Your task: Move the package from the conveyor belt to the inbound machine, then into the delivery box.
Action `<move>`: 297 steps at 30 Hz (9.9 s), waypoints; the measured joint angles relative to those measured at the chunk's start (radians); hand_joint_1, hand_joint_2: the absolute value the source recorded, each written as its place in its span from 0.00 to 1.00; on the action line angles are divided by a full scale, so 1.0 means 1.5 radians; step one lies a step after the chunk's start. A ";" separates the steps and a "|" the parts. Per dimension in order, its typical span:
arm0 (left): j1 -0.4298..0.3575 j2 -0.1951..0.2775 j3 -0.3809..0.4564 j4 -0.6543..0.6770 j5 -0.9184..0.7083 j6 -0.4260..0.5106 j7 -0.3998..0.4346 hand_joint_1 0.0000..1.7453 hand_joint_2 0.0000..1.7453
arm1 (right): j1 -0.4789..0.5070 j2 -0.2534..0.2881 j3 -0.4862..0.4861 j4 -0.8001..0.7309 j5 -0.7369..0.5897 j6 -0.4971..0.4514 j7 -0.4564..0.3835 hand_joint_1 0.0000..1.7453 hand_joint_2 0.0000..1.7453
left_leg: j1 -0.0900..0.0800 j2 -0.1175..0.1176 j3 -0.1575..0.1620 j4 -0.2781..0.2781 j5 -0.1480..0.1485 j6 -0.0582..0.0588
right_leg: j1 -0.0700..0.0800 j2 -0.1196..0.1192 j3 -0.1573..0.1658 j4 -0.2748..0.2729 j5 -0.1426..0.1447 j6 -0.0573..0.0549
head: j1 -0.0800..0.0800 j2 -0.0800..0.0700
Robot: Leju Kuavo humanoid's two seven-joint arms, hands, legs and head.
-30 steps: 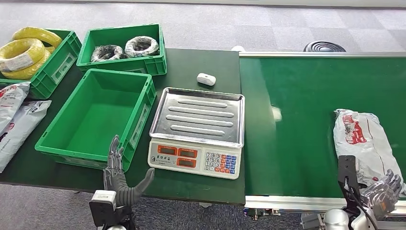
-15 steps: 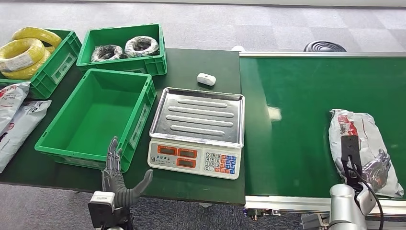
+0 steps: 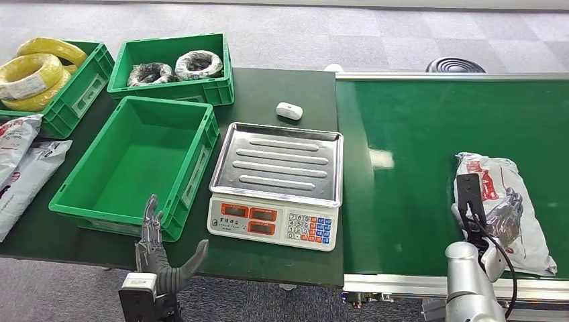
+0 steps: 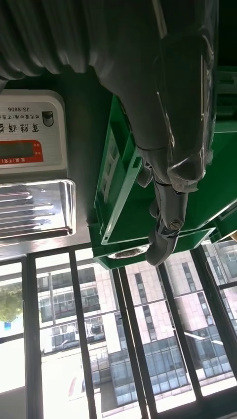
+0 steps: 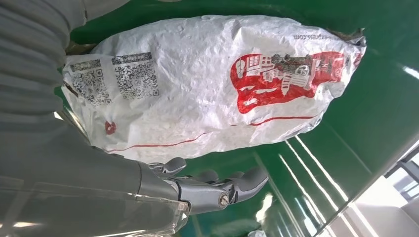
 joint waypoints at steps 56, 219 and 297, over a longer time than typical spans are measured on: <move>-0.002 -0.007 0.031 -0.032 -0.049 -0.049 0.052 0.00 1.00 | 0.149 -0.074 0.060 -0.098 0.309 0.056 0.451 0.00 1.00 | 0.000 -0.001 0.000 0.000 0.000 0.000 | 0.000 -0.001 0.000 0.000 0.000 0.000 | 0.000 0.000; -0.031 -0.001 0.007 0.026 -0.005 0.016 0.006 0.00 1.00 | 0.050 0.209 0.563 -0.345 -0.136 -0.015 -0.141 0.00 1.00 | 0.005 0.002 0.018 -0.001 -0.014 0.002 | 0.006 0.002 0.023 -0.010 -0.009 0.001 | 0.000 0.000; -0.401 -0.033 -0.177 0.146 -0.373 -0.116 0.201 0.00 1.00 | 0.325 0.279 0.389 -0.697 -0.151 -0.088 -0.328 0.00 1.00 | 0.005 0.001 0.017 0.000 -0.012 0.001 | 0.006 0.001 0.020 -0.009 -0.009 0.001 | 0.000 0.000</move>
